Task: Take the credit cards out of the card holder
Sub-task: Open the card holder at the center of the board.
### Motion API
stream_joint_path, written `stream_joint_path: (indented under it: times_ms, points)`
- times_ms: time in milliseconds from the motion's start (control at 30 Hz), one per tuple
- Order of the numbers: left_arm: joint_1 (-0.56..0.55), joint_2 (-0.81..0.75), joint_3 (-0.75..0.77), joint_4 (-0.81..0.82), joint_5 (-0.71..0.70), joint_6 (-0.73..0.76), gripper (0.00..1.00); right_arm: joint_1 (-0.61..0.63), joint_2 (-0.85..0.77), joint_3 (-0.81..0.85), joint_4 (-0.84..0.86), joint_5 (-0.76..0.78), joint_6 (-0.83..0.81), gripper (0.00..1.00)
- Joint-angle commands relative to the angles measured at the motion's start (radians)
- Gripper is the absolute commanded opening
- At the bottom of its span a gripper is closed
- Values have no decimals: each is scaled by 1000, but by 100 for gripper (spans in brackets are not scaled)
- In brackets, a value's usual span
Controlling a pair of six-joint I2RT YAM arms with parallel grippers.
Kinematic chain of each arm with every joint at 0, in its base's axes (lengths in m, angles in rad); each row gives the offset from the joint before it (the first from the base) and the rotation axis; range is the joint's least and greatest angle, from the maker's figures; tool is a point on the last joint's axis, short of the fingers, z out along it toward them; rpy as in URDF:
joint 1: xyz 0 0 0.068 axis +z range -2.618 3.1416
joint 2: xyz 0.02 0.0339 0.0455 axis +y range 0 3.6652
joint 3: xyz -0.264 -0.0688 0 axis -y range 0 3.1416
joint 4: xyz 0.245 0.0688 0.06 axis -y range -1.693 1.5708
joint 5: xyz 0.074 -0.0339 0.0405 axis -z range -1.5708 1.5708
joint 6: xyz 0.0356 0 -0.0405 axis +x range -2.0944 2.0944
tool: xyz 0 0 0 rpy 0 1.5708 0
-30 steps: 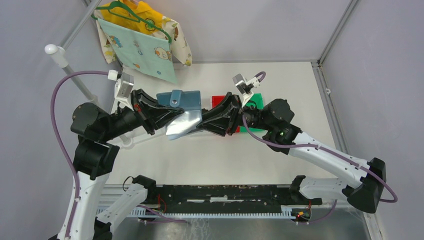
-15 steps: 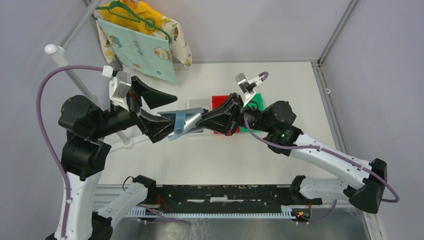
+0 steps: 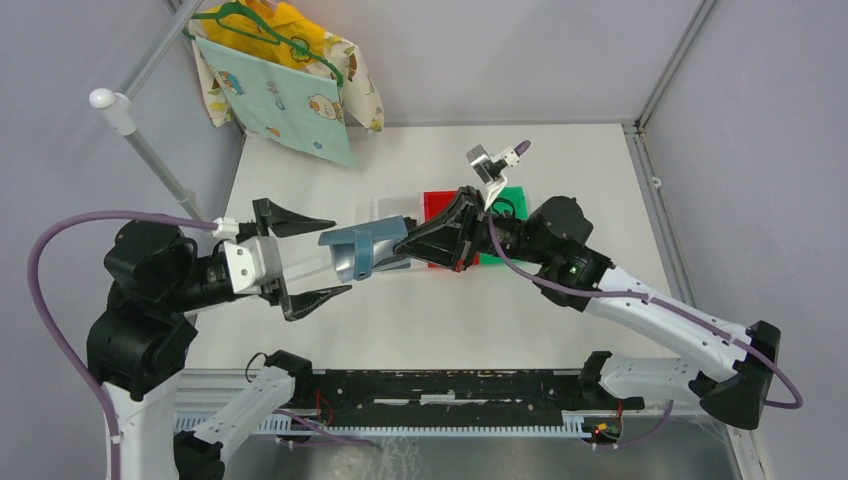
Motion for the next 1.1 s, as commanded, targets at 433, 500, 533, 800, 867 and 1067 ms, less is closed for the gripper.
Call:
stream_joint_path:
  times_ms: [433, 500, 533, 800, 867, 1067]
  points:
    - [-1, -39, -78, 216, -75, 6, 63, -2, 48, 94, 39, -60, 41, 0]
    - [-2, -43, -90, 240, -69, -22, 60, -2, 52, 99, 26, -67, 35, 0]
    - [0, -42, -92, 243, -65, -35, 60, -3, 53, 100, 26, -72, 34, 0]
    - [-1, -72, -261, 488, -107, -196, 20, -2, 97, 106, 88, -129, 82, 25]
    - [0, -60, -293, 567, -136, -279, 11, -2, 123, 119, 105, -150, 102, 33]
    - [-2, -42, -272, 575, -149, -422, 2, -2, 96, 51, 179, -146, 117, 57]
